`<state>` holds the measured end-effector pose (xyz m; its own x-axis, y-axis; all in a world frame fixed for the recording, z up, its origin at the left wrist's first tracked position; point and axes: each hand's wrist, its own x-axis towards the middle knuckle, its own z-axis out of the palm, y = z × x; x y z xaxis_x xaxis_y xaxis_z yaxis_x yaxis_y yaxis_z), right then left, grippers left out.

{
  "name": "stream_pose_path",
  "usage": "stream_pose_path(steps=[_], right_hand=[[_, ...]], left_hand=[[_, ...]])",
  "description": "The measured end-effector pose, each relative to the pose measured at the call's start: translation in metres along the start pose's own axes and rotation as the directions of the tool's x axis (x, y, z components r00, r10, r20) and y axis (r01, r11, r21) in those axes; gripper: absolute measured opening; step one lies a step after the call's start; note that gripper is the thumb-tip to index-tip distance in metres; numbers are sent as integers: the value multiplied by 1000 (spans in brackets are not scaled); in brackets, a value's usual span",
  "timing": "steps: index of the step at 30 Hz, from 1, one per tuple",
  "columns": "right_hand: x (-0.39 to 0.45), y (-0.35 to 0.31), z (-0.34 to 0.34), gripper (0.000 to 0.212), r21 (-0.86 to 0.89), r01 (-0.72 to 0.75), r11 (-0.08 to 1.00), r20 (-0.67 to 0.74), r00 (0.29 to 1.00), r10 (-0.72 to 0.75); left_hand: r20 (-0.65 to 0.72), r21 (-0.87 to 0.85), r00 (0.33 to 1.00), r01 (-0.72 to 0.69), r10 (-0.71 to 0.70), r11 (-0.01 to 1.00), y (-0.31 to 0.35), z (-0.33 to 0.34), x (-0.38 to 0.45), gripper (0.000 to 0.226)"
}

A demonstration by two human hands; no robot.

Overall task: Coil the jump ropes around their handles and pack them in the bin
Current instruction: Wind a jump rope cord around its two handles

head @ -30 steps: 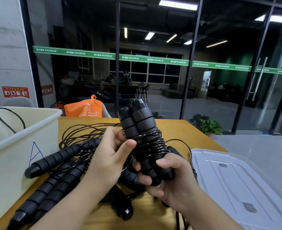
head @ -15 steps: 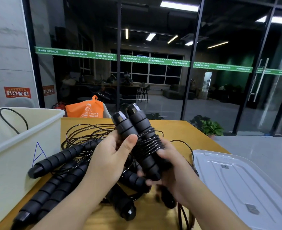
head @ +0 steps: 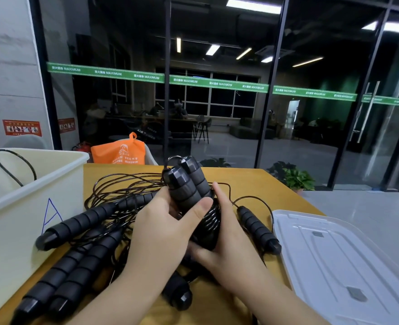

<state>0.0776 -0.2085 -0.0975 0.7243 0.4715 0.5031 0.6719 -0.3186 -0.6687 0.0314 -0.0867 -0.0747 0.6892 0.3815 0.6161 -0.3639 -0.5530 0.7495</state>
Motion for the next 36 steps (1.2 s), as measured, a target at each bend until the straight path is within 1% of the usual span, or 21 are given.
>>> stream_pose_path(steps=[2,3,5,7,9,12,13,15,17,19,21,24,26,28,29,31,32,34,36], right_hand=[[0,-2,-5,101,-31,17,999,-73,997,-19],[0,-2,-9,96,-19,5,1000,-79,997,-7],[0,-5,-15,85,64,-67,996,-40,997,70],[1,-8,-18,80,200,-162,966,26,987,160],[2,-7,-18,79,276,-222,935,68,975,212],[5,-4,-17,81,389,-299,871,116,954,276],[5,-4,-17,81,451,-323,832,140,946,291],[6,-4,-19,80,563,-355,747,201,935,293],[5,-4,-19,74,642,-373,670,261,928,266],[4,-4,-18,65,714,-394,579,316,919,235],[3,-3,-17,63,758,-433,488,376,901,215],[2,1,-15,62,785,-497,370,460,867,190],[2,2,-17,61,803,-522,288,507,852,129],[3,3,-21,59,824,-542,165,549,836,5],[3,4,-23,56,825,-552,122,563,823,-78],[5,3,-25,49,814,-573,93,577,782,-238],[5,3,-25,48,810,-579,90,578,766,-281],[6,5,-24,48,801,-593,84,585,744,-323],[6,9,-22,51,796,-602,67,586,737,-337]], left_hand=[[38,-40,999,-14,16,999,4,-1,1,23],[62,-41,998,-30,33,999,4,-1,1,27],[102,38,990,-103,99,994,2,-2,3,36],[141,155,977,-183,162,971,-4,-4,6,43],[169,237,965,-239,202,942,-10,-8,9,49],[229,318,931,-348,285,882,-19,-14,14,46],[243,302,927,-352,285,886,-19,-14,14,45],[240,188,940,-290,242,938,-18,-11,14,45],[216,109,963,-191,164,976,-16,-8,14,52],[199,96,977,-101,80,990,-14,-7,15,49],[192,91,981,-50,32,995,-13,-7,17,47],[187,5,982,14,-15,1000,-17,-7,20,53],[165,-5,986,15,-14,1000,-24,-6,22,60],[154,8,988,-1,-1,1000,-28,-9,23,64],[167,-12,986,-19,21,1000,-28,-10,23,64],[267,-131,957,-81,114,988,-23,-14,21,69],[313,-211,937,-94,158,973,-19,-15,19,75],[351,-318,918,-68,184,946,-15,-14,17,85],[349,-335,920,-52,176,941,-14,-13,18,83]])
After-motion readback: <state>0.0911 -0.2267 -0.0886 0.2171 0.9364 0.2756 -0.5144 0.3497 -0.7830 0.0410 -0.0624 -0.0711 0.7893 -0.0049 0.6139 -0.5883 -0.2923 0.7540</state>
